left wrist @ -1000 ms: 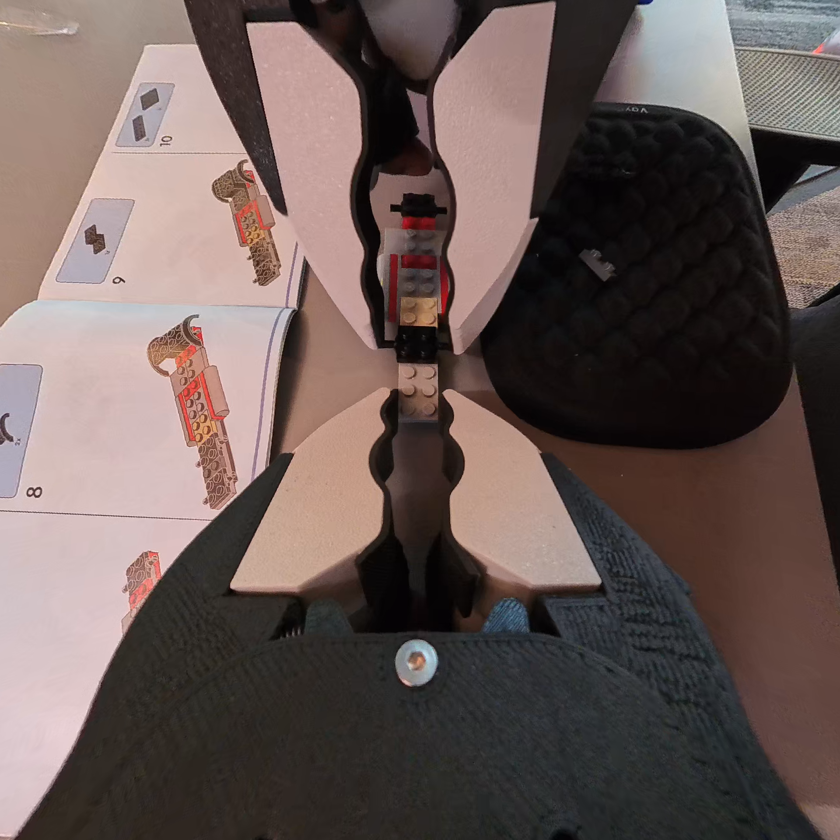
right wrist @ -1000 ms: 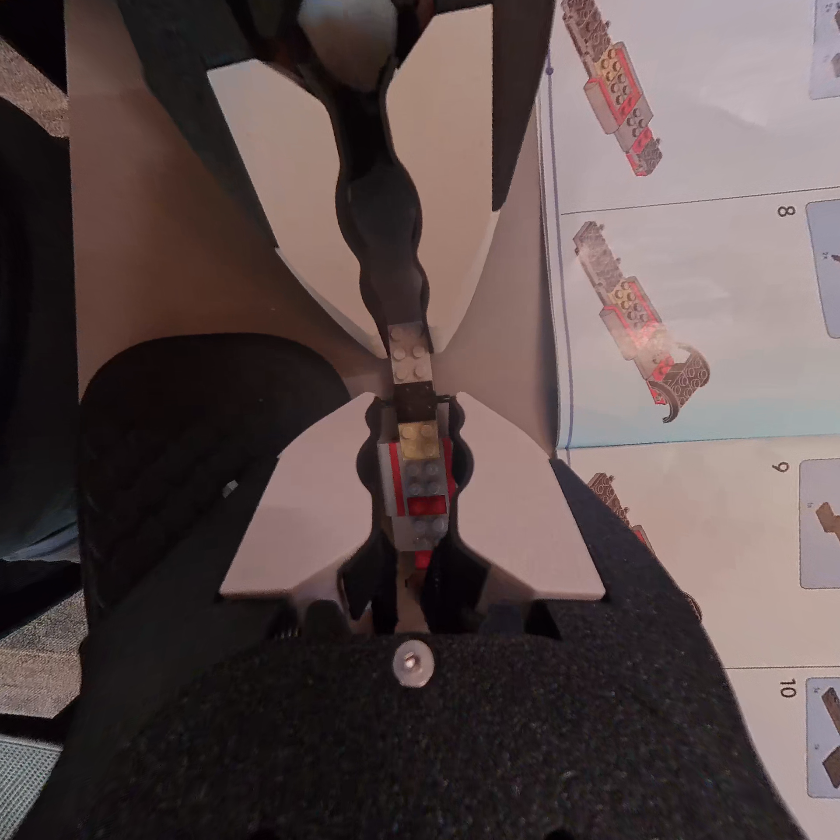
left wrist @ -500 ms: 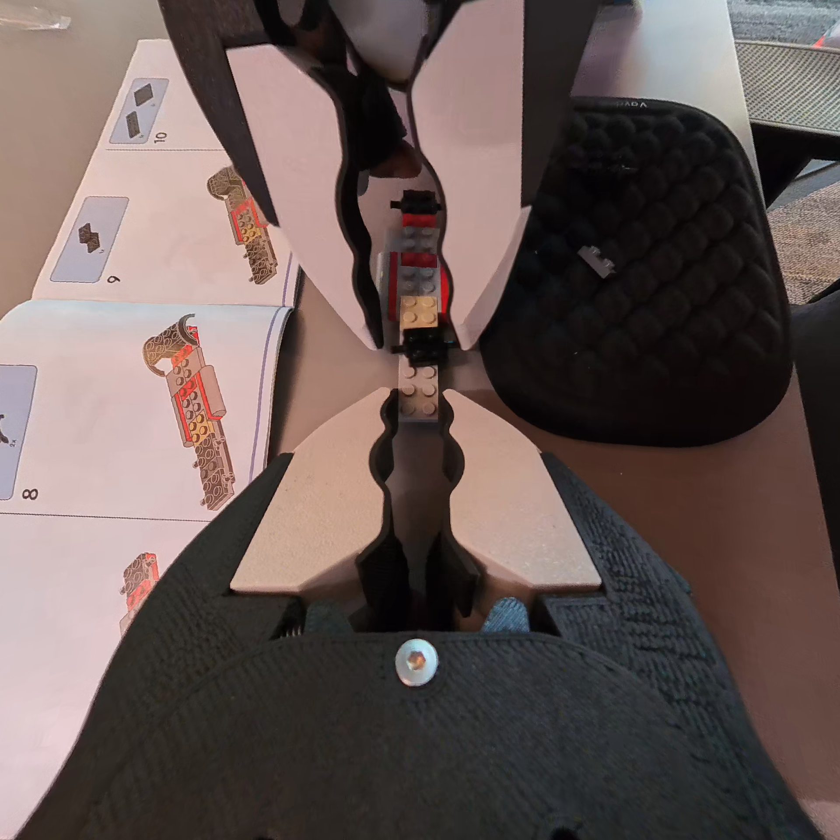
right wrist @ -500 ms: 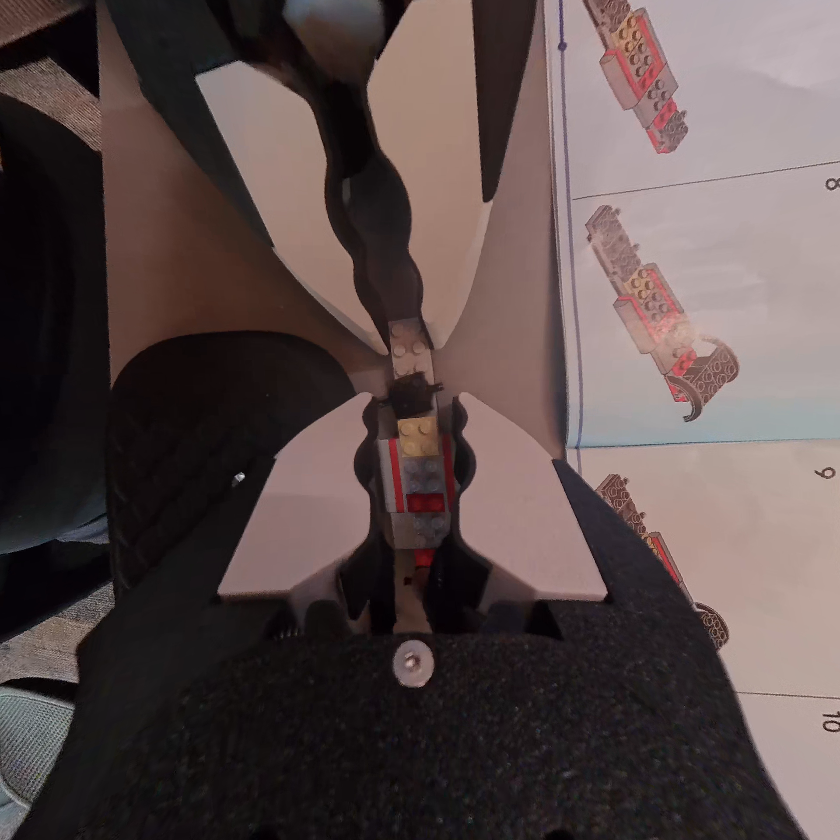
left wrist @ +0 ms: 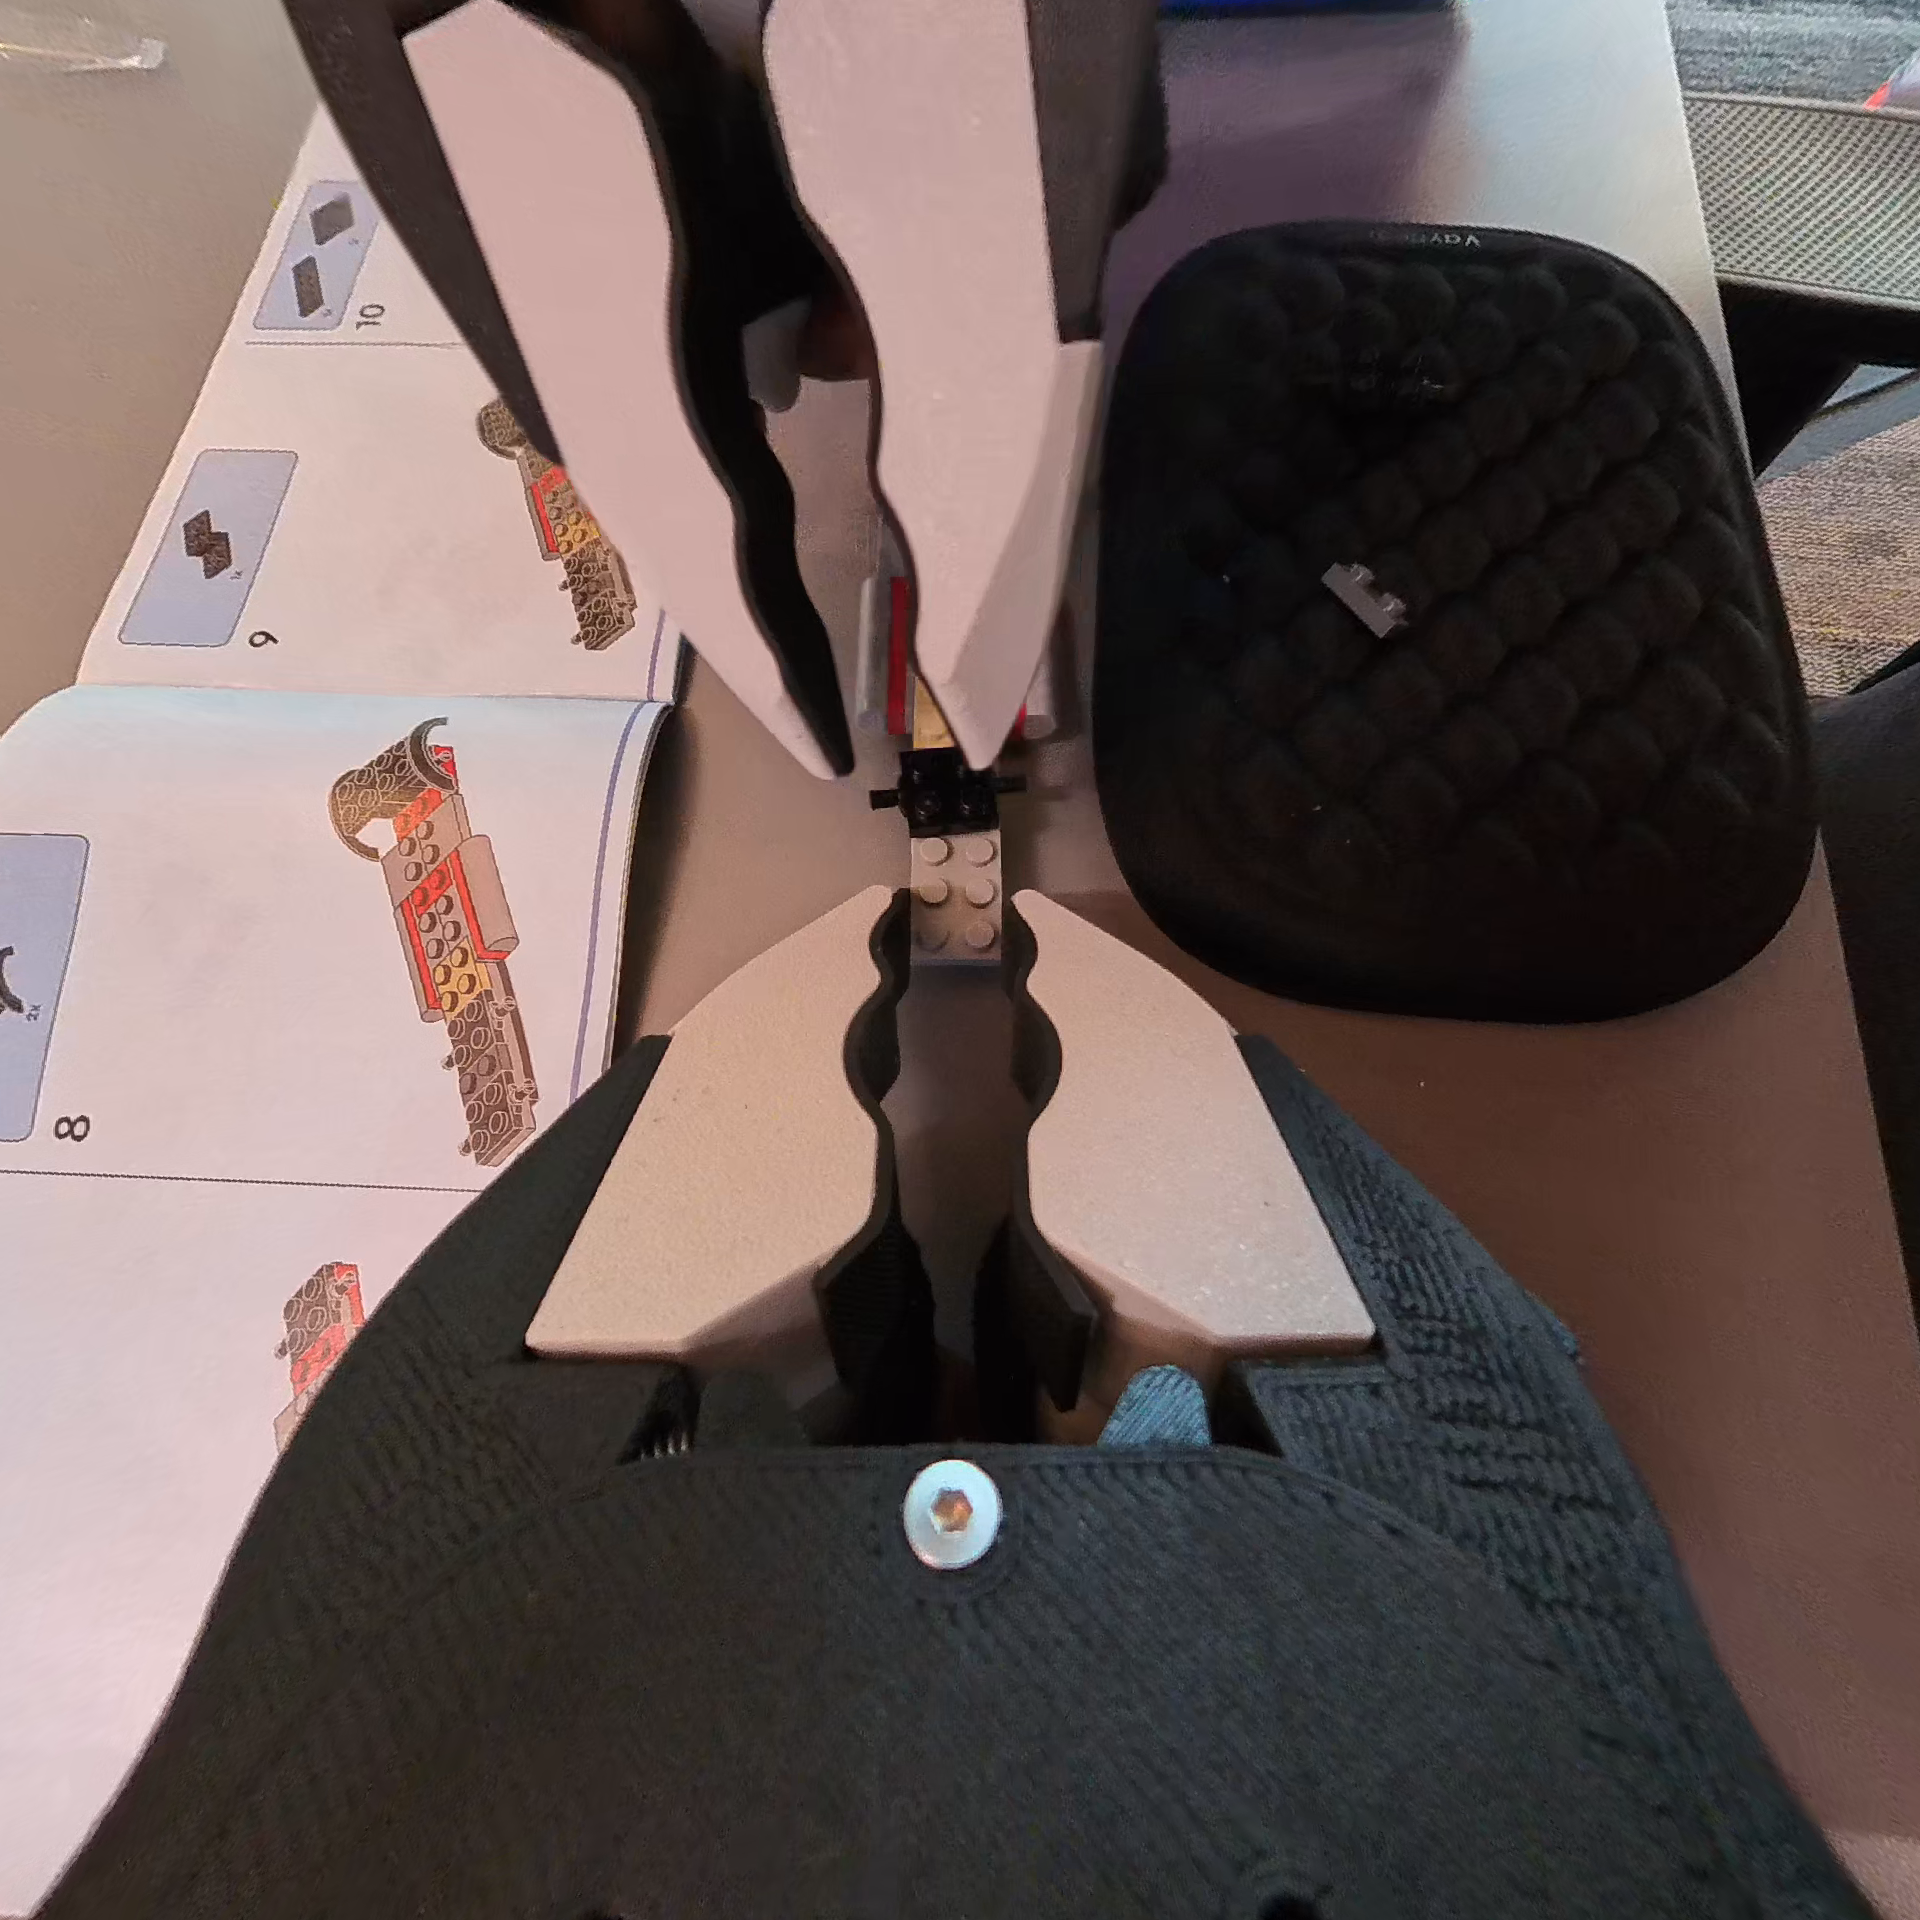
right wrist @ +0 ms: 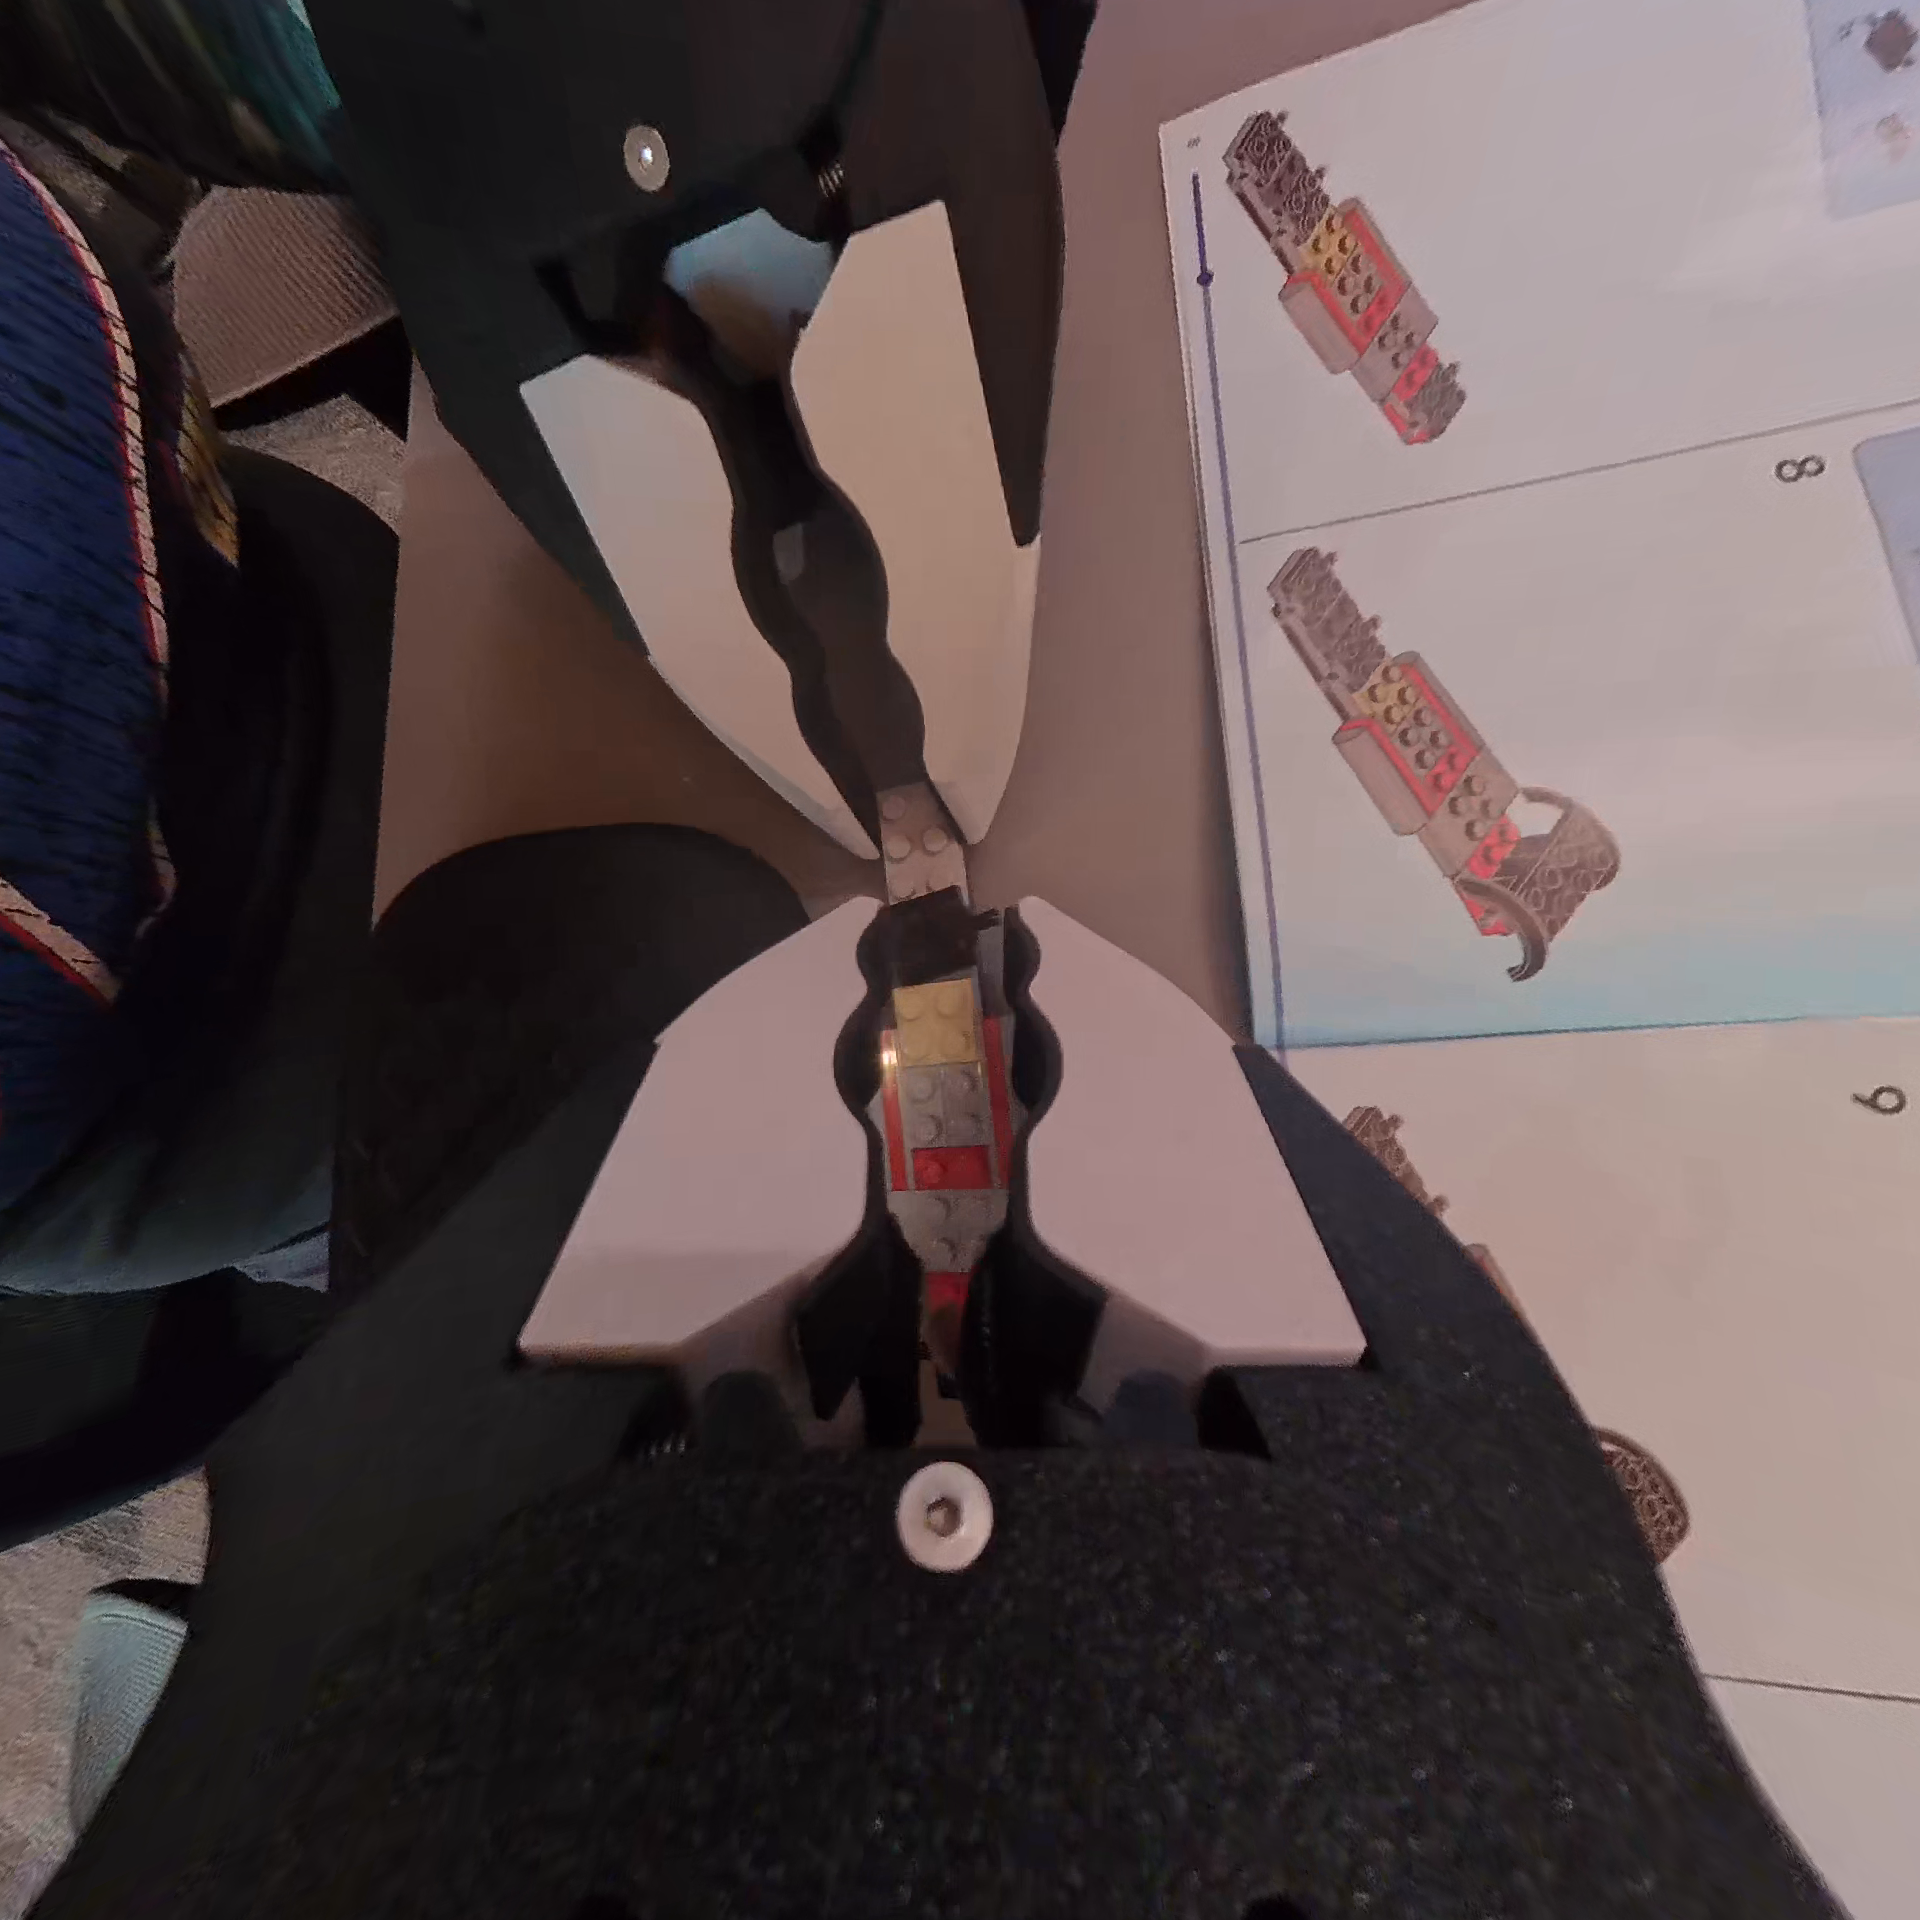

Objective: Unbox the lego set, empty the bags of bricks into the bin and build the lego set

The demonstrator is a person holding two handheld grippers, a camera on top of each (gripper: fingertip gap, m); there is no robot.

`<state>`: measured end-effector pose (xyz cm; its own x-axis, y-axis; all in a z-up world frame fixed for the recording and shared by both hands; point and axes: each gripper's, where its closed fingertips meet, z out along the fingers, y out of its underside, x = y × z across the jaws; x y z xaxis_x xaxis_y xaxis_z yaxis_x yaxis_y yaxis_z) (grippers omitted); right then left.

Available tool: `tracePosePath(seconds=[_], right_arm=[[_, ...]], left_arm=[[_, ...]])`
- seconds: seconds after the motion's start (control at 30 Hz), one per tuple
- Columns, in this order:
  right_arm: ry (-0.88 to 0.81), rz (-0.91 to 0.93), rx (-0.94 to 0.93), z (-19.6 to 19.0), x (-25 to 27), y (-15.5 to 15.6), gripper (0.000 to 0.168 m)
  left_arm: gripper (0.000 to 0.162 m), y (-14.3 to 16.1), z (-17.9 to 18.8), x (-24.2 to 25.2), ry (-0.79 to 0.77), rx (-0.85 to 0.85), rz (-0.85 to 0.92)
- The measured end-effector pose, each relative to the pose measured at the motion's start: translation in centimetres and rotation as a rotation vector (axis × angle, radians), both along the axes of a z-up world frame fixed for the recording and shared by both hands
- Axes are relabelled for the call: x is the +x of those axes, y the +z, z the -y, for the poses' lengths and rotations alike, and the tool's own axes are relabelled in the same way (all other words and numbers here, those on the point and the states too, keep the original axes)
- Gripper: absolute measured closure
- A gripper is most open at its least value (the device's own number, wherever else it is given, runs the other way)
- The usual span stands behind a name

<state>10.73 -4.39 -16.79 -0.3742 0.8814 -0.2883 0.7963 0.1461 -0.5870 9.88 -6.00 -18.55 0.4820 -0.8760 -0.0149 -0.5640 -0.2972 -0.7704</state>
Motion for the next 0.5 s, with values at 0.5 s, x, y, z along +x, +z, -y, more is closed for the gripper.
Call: tracePosePath(seconds=[0.5], right_arm=[[0.021, -0.014, 0.002, 0.0, -0.17, -0.12, 0.153]], left_arm=[[0.145, 0.02, -0.04, 0.0, 0.0, 0.002, 0.0]])
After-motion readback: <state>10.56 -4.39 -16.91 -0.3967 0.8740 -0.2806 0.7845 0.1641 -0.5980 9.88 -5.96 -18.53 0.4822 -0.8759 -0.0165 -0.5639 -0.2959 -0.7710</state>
